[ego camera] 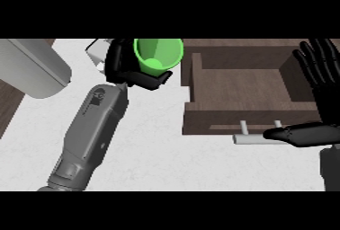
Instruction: Pick up the cup, place it into the drawer and close the drawer
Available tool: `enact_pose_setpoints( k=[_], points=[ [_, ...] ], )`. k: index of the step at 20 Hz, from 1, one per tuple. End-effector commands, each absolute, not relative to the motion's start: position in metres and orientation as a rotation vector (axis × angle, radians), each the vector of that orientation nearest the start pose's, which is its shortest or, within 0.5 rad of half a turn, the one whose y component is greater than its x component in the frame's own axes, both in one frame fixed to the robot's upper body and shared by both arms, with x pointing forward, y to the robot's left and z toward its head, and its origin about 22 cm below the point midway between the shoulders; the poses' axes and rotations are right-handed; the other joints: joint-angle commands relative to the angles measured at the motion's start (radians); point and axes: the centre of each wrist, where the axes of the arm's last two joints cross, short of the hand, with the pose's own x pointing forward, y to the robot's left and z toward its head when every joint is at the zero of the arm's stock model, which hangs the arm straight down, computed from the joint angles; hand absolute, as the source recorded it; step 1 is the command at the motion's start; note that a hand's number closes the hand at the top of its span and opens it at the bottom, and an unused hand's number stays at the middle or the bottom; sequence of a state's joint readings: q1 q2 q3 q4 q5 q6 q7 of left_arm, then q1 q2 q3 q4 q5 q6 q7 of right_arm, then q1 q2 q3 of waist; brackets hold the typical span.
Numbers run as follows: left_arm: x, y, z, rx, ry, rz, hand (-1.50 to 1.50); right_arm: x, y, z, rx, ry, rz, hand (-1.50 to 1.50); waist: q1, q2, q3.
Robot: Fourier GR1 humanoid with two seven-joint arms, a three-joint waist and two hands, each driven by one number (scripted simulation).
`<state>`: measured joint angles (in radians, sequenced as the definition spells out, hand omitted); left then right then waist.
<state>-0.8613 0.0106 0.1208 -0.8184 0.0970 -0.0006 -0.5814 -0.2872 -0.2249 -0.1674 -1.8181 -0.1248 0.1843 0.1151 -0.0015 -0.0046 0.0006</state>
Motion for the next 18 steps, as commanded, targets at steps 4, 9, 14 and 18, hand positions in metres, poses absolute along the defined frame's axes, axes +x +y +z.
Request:
enact_pose_setpoints(
  k=[4, 9, 14, 18],
  points=[
    [0.434, 0.077, 0.182, -0.241, -2.126, -0.150, 1.50, 0.262, -0.271, 0.131, 0.005, -1.992, 0.240, -1.50, -0.024, 0.005, 0.000],
    [0.437, 0.047, 0.177, -0.122, -2.037, -0.180, 1.50, 0.276, -0.275, 0.153, 0.021, -2.018, 0.253, -1.50, -0.040, 0.011, 0.000],
    [0.445, 0.034, 0.175, -0.024, -1.922, -0.234, 1.50, 0.272, -0.268, 0.146, 0.066, -2.027, 0.295, -1.50, -0.084, 0.024, 0.001],
    [0.444, 0.025, 0.168, 0.022, -1.854, -0.300, 1.50, 0.295, -0.271, 0.158, 0.052, -2.018, 0.307, -1.50, -0.092, 0.026, 0.001]
  ],
)
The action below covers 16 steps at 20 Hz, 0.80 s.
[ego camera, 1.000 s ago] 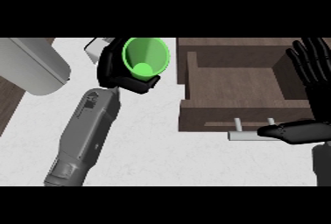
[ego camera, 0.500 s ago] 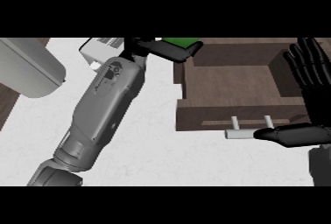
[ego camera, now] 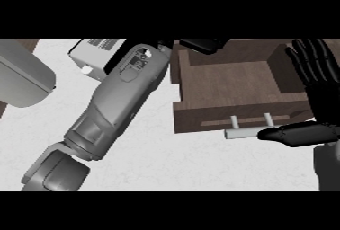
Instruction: Pick up the cup, place it into the drawer and close the drawer
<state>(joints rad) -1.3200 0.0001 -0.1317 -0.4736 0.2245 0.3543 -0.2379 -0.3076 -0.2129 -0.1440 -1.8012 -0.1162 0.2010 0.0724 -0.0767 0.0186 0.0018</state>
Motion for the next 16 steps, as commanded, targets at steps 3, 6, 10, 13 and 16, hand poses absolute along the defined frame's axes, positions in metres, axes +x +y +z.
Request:
enact_pose_setpoints(
  k=[3, 6, 10, 13, 16],
  points=[
    [0.444, 0.031, 0.148, 0.019, -1.770, -0.380, 1.50, 0.287, -0.261, 0.149, 0.088, -2.022, 0.312, -1.50, -0.056, 0.011, 0.001],
    [0.444, 0.041, 0.125, 0.032, -1.719, -0.464, 1.50, 0.290, -0.251, 0.159, 0.115, -2.041, 0.355, -1.50, -0.072, 0.022, 0.000],
    [0.442, 0.038, 0.123, 0.018, -1.704, -0.482, 1.50, 0.298, -0.250, 0.157, 0.148, -2.046, 0.363, -1.50, -0.107, 0.032, 0.001],
    [0.439, 0.041, 0.113, -0.004, -1.707, -0.481, -1.50, 0.304, -0.243, 0.163, 0.149, -2.062, 0.366, -1.50, -0.103, 0.034, 0.000],
    [0.438, 0.043, 0.110, -0.059, -1.747, -0.358, -1.50, 0.299, -0.227, 0.165, 0.318, -2.047, 0.461, -1.50, -0.147, 0.038, -0.001]
  ],
)
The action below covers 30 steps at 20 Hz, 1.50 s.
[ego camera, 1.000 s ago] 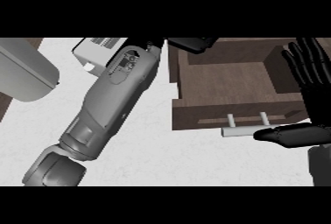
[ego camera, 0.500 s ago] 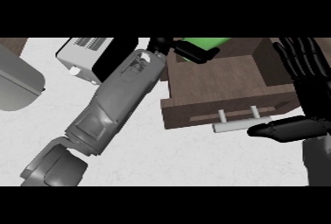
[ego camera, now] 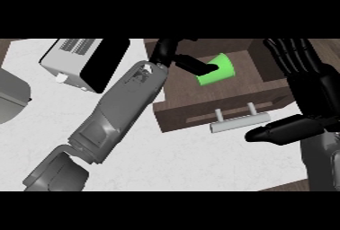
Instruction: Pick up the cup, place it into the drawer and close the drawer
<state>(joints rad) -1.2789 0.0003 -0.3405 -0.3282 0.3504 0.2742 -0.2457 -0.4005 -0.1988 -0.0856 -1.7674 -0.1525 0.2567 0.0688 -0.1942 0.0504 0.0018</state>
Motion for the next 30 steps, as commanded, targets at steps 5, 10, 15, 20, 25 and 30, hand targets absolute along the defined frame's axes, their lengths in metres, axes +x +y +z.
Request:
enact_pose_setpoints(
  k=[5, 10, 15, 20, 25, 30],
  points=[
    [0.436, 0.040, 0.117, -0.228, -1.831, -0.254, -1.50, 0.298, -0.210, 0.160, 0.552, -1.984, 0.617, 1.50, -0.021, 0.005, -0.002],
    [0.436, 0.039, 0.126, -0.264, -1.911, -0.108, -1.50, 0.296, -0.203, 0.153, 0.594, -1.796, 0.901, 1.50, 0.018, -0.010, -0.003],
    [0.438, 0.044, 0.118, -0.225, -1.916, -0.037, -1.50, 0.278, -0.215, 0.145, 0.409, -1.596, 1.145, -1.50, 0.052, -0.026, -0.002],
    [0.438, 0.046, 0.114, -0.239, -1.901, 0.007, -1.50, 0.278, -0.221, 0.137, 0.073, -1.606, 1.244, -1.50, 0.132, -0.035, -0.001],
    [0.436, 0.054, 0.102, -0.302, -1.914, 0.053, -1.50, 0.280, -0.217, 0.070, -0.051, -1.497, 1.199, -1.50, 0.178, -0.038, -0.001],
    [0.433, 0.063, 0.098, -0.336, -1.905, 0.051, -1.50, 0.303, -0.195, 0.013, -0.061, -1.373, 1.315, -1.50, 0.236, -0.041, 0.000]
  ],
)
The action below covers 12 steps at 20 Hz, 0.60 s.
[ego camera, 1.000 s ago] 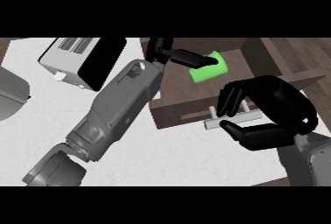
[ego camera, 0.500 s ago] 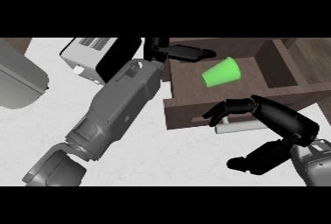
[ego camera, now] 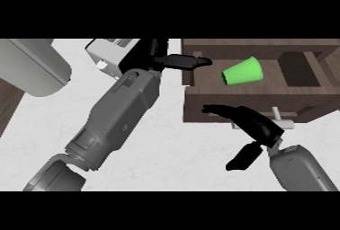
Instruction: Pick up the cup, place it into the drawer and close the drawer
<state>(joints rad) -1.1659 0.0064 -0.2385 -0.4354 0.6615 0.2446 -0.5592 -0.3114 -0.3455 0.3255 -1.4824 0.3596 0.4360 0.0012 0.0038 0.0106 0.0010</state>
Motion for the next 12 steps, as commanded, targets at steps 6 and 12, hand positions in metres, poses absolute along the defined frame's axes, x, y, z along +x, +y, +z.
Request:
enact_pose_setpoints(
  k=[6, 12],
  points=[
    [0.429, 0.096, 0.081, -0.337, -1.920, 0.073, -1.50, 0.350, -0.206, -0.012, -0.155, -1.297, 1.301, 1.50, 0.069, -0.002, 0.001],
    [0.411, 0.119, 0.045, -0.381, -1.886, 0.095, -1.50, 0.382, -0.229, -0.006, -0.187, -1.441, 1.150, 1.50, 0.112, 0.007, 0.003]
  ],
)
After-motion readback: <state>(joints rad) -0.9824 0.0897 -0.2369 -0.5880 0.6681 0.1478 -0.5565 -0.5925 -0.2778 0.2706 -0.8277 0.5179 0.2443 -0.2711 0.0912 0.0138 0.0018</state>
